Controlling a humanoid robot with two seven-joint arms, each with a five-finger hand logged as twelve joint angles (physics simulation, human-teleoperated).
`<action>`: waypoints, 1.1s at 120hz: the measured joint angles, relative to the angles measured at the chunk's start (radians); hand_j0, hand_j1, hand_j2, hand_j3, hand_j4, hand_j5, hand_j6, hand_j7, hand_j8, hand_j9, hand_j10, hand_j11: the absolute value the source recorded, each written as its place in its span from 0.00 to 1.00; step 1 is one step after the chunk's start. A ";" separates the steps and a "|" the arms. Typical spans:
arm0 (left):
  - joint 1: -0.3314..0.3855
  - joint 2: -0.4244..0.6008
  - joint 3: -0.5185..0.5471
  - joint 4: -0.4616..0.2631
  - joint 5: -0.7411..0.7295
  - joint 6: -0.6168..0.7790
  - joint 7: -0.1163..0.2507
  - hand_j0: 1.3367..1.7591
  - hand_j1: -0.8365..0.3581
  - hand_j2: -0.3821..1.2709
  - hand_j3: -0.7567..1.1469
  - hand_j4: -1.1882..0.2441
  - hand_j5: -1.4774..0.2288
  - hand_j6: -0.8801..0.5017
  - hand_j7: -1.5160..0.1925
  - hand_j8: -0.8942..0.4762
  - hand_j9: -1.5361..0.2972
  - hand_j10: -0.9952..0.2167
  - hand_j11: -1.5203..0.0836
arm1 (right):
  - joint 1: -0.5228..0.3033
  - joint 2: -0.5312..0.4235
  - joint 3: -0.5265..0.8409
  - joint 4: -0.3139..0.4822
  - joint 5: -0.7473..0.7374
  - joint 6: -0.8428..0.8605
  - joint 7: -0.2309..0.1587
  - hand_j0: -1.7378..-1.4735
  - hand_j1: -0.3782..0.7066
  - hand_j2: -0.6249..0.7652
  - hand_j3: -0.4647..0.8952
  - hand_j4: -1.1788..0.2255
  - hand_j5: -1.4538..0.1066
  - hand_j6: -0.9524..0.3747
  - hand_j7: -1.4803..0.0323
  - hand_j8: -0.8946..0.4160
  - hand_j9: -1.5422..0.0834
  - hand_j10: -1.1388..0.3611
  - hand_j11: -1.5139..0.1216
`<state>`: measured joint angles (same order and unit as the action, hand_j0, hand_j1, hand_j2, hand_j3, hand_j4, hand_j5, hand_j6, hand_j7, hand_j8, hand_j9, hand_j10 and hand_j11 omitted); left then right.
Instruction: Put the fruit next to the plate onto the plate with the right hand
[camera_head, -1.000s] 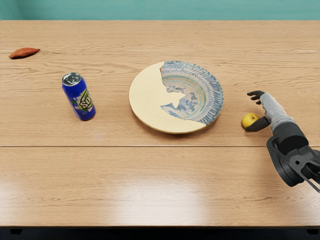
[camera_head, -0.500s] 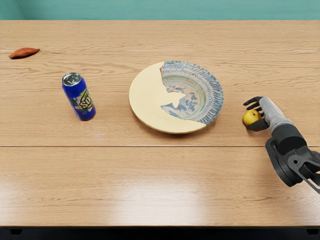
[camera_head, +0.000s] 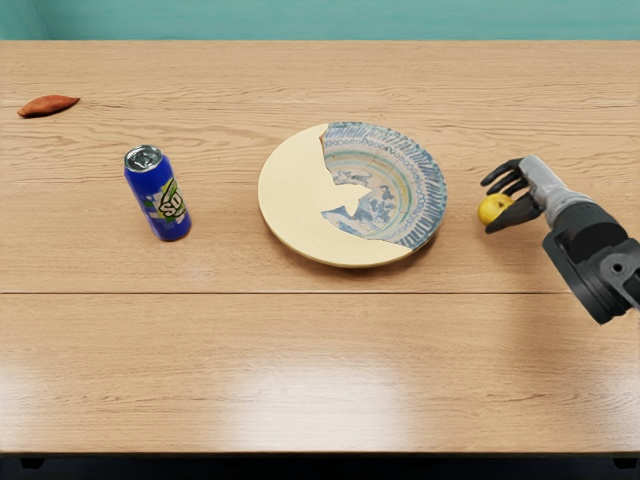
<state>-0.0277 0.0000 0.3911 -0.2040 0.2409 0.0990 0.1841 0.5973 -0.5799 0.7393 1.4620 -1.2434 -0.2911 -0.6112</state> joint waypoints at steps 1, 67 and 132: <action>-0.001 0.000 0.000 0.000 0.000 0.000 0.000 0.76 0.99 0.23 0.40 0.83 0.87 0.64 0.89 0.65 0.84 0.82 0.95 | 0.003 -0.003 0.000 0.000 0.006 0.002 0.000 0.30 0.57 0.71 0.34 0.39 0.39 0.26 0.43 0.30 0.43 0.33 0.41; 0.000 0.000 0.000 0.000 0.000 0.000 0.000 0.76 0.99 0.23 0.40 0.83 0.87 0.64 0.89 0.65 0.84 0.82 0.95 | 0.212 0.009 0.004 0.001 0.214 0.164 0.000 0.30 0.59 0.80 0.34 0.34 0.33 0.27 0.36 0.32 0.37 0.34 0.34; -0.001 0.000 0.000 0.000 0.000 0.000 0.000 0.76 0.99 0.23 0.40 0.83 0.87 0.64 0.89 0.65 0.84 0.82 0.95 | 0.248 0.188 0.036 -0.024 0.314 0.333 0.000 0.30 0.32 0.61 0.34 0.60 0.64 0.52 0.69 0.52 0.67 0.58 0.65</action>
<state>-0.0291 0.0000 0.3911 -0.2040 0.2409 0.0992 0.1841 0.8456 -0.3916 0.7758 1.4376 -0.9289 0.0419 -0.6109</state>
